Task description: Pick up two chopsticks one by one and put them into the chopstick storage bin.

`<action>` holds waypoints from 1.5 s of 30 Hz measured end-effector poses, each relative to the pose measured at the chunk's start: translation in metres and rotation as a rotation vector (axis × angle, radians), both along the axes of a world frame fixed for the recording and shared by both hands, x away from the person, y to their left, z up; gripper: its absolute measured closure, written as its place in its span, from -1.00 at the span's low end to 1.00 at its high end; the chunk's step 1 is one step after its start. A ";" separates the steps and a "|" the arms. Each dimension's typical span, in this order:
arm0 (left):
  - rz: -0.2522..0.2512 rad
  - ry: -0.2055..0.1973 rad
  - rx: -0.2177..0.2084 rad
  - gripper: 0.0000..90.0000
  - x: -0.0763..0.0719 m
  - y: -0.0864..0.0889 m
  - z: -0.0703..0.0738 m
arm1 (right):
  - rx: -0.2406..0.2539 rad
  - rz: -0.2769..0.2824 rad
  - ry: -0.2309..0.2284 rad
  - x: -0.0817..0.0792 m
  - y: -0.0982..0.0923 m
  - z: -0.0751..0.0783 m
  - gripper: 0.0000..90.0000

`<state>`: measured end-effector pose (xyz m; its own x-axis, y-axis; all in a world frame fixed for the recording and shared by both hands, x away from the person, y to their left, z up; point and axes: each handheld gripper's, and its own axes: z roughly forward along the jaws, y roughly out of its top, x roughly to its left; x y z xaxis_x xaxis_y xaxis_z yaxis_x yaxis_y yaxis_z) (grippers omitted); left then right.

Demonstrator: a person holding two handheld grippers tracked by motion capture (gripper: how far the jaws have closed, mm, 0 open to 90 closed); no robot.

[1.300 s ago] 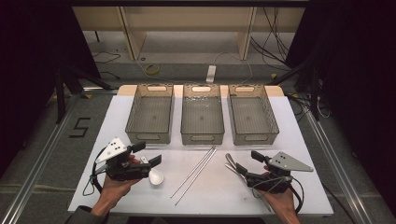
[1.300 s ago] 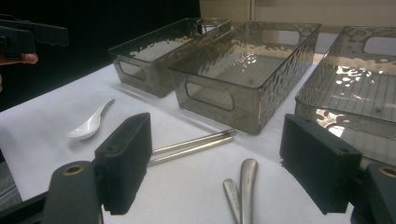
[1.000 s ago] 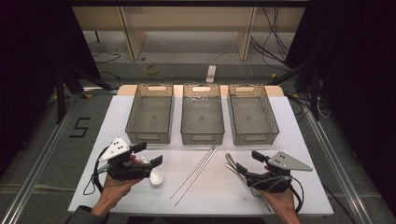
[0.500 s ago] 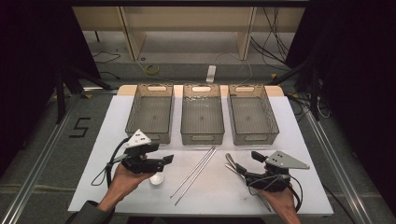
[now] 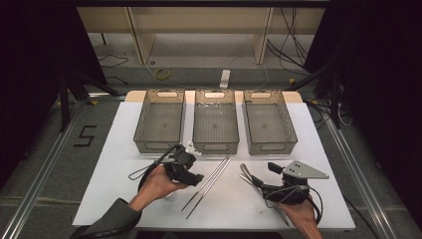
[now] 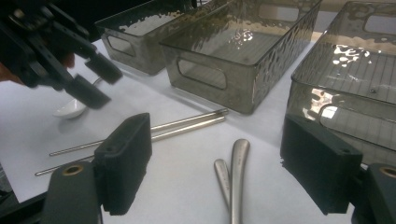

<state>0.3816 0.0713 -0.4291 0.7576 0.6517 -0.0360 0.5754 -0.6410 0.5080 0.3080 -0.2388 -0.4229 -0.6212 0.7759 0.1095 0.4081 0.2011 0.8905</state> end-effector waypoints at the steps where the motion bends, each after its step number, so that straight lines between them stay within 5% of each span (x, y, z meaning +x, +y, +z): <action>1: 0.001 0.011 0.010 -0.03 0.002 -0.002 -0.002 | 0.001 -0.002 0.002 0.000 -0.001 0.000 -0.42; 7: -0.024 0.059 0.099 0.02 0.009 -0.011 -0.010 | -0.005 -0.001 0.018 0.001 -0.001 -0.002 -0.42; 21: -0.027 0.135 0.106 0.25 0.016 -0.025 -0.026 | -0.032 0.011 0.040 0.002 0.003 -0.004 -0.42; 38: -0.071 0.120 0.201 0.60 0.015 -0.039 -0.032 | -0.050 0.013 0.043 0.002 0.004 -0.004 -0.42; 45: -0.063 0.131 0.203 0.78 0.017 -0.038 -0.032 | -0.061 0.022 0.044 0.001 0.005 -0.004 -0.41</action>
